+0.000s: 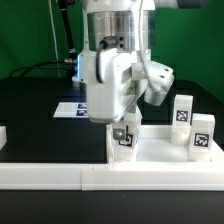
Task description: Assemble square table
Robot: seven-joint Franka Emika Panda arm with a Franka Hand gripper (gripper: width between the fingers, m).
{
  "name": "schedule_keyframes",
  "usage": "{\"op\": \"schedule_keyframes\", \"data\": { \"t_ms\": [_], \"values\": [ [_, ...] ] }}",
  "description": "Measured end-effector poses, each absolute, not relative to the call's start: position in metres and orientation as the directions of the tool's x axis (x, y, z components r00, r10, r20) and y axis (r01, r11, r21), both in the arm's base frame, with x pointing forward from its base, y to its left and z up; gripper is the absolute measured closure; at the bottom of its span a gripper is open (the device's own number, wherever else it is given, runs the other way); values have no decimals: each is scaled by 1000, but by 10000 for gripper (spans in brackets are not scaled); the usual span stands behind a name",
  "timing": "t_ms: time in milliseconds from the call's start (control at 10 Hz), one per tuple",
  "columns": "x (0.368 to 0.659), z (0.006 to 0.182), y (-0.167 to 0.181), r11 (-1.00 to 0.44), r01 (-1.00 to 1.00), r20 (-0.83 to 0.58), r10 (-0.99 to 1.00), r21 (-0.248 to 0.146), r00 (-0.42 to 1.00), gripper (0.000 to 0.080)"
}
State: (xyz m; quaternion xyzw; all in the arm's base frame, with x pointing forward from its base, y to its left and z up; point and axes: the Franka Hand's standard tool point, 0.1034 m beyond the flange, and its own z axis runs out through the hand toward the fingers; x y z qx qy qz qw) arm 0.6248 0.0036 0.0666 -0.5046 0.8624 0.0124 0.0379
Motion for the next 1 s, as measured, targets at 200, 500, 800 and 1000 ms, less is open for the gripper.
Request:
{"op": "schedule_keyframes", "data": {
  "t_ms": [200,500,800,1000],
  "values": [
    [624,66,3,561,-828,-76,-826,-8,-559,509],
    [624,65,9,297,-954,-58,-954,-40,-294,178],
    [627,65,13,-107,-991,-5,-994,-82,108,151],
    [627,65,12,-213,-974,4,-977,-82,214,150]
  ]
}}
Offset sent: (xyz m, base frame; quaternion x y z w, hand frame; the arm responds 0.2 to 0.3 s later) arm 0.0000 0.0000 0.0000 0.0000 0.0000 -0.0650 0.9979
